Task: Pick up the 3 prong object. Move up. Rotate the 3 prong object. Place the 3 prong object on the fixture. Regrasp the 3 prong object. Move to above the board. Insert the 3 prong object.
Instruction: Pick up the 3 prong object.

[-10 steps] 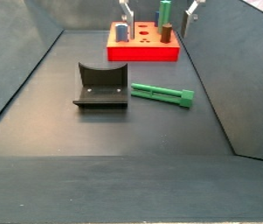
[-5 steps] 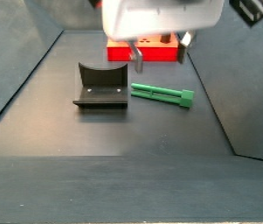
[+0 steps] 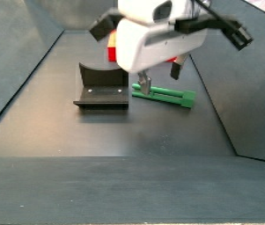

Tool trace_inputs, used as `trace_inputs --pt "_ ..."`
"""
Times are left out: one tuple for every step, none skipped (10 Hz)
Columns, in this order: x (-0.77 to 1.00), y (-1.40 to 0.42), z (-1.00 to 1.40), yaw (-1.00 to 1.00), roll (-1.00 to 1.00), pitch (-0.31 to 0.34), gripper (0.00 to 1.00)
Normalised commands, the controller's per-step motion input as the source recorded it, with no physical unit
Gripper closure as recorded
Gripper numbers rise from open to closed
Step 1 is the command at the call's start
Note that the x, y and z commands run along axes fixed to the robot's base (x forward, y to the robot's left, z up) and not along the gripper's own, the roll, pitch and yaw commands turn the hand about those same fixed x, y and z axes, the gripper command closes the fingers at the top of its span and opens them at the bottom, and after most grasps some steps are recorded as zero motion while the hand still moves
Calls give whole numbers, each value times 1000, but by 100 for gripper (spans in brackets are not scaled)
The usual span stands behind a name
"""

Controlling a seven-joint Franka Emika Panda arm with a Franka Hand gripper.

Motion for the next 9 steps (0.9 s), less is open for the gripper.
trace_inputs --pt "-217 -231 -463 820 211 -133 0" --pt "-289 -163 -374 754 269 0 0" --pt "-329 -111 -354 703 341 34 0" --pt "-311 -94 -360 700 361 43 0" --pt "-154 -349 -340 531 304 0 0" --pt "0 -420 -263 254 236 0 0" --pt "100 -366 -203 257 217 0 0" --pt "40 -263 -191 220 184 0 0" --pt "0 -34 -226 154 136 -19 0"
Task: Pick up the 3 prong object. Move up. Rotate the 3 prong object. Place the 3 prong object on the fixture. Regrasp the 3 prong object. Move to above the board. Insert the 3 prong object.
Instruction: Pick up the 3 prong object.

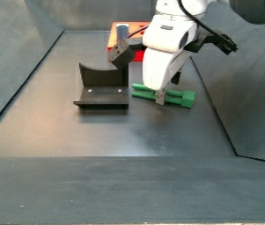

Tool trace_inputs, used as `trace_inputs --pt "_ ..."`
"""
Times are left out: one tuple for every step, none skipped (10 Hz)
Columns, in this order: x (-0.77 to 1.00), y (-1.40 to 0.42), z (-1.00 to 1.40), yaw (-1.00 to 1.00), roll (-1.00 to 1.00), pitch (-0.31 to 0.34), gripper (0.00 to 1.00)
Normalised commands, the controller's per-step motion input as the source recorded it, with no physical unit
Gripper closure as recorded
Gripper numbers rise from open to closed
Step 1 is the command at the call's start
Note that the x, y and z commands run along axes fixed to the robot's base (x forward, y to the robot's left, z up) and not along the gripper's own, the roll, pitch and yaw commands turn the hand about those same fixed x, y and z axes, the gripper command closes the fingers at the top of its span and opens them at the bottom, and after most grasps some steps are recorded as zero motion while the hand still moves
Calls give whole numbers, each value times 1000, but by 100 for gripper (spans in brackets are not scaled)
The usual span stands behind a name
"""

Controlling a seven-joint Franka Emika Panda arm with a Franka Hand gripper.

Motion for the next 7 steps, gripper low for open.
trace_inputs --pt "34 0 -289 203 163 0 0" --pt "114 0 -331 191 183 -17 0" --pt "106 0 -317 163 163 -46 0" --pt "63 0 -343 114 157 -60 0" --pt "-126 -120 -9 0 40 -176 0" --pt "0 0 0 0 0 20 0" --pt "0 0 0 0 0 0 0"
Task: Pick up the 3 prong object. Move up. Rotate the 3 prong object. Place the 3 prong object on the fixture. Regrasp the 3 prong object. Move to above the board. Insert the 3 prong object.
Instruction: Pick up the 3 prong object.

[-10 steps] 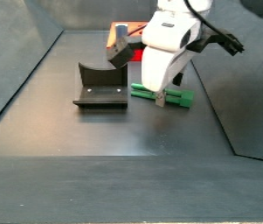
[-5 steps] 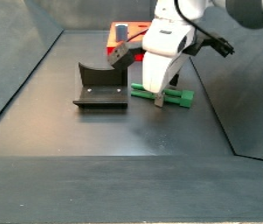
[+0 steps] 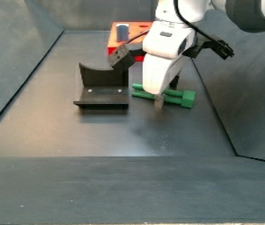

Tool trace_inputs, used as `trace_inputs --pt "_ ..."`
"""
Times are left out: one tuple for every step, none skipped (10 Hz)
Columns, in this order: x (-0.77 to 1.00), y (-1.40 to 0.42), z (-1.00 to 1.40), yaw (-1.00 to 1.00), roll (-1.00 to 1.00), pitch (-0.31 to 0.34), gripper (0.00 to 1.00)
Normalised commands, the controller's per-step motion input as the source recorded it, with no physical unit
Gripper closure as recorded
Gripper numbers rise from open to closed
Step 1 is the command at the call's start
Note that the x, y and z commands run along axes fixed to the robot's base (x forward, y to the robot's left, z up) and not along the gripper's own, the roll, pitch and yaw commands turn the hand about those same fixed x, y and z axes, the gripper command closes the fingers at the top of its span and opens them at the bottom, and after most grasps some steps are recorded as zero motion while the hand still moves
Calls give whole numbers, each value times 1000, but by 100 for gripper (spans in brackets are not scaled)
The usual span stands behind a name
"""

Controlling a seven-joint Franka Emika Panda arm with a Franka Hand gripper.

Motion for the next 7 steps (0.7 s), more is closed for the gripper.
trace_inputs --pt "0 0 0 0 0 0 100" --pt "0 0 0 0 0 0 100" --pt "0 0 0 0 0 0 100" --pt "0 0 0 0 0 0 100" --pt "0 0 0 0 0 0 100" --pt "0 0 0 0 0 0 100" --pt "0 0 0 0 0 0 100"
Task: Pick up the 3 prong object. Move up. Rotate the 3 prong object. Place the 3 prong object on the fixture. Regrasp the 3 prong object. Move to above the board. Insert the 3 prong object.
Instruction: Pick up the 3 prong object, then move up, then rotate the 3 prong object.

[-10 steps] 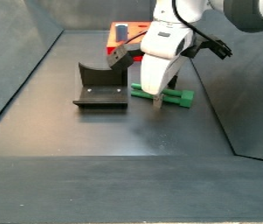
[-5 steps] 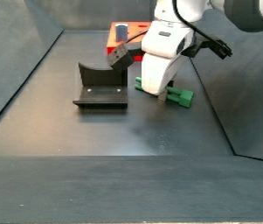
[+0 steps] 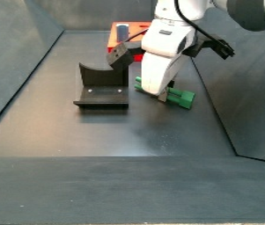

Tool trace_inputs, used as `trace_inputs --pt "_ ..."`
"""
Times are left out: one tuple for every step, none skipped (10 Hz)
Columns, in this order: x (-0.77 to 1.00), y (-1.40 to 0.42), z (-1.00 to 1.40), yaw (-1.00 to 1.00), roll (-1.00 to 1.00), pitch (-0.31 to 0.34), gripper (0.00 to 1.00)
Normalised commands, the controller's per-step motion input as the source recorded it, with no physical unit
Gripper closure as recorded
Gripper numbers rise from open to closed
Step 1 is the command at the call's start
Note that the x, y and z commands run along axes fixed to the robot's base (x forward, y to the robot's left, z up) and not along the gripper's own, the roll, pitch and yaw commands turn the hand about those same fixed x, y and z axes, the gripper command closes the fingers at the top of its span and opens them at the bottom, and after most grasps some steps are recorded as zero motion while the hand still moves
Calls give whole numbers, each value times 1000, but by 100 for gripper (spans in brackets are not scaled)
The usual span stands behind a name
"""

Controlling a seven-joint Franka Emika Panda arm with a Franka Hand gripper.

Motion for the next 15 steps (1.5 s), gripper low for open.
trace_inputs --pt "0 0 0 0 0 0 100" --pt "0 0 0 0 0 0 100" --pt "0 0 0 0 0 0 100" --pt "0 0 0 0 0 0 100" --pt "0 0 833 0 0 0 100" --pt "15 -22 823 54 -4 -2 100" --pt "-4 -20 735 56 -5 7 100" --pt "-13 -19 610 53 -7 16 100" --pt "-13 -14 416 46 -10 24 100" --pt "-13 -12 259 39 -13 32 100" --pt "27 762 833 0 0 0 100" --pt "30 737 671 -13 -5 5 100" --pt "17 558 538 -30 -26 35 100" --pt "18 277 330 -30 -55 64 100" --pt "20 157 219 -26 -65 68 100"
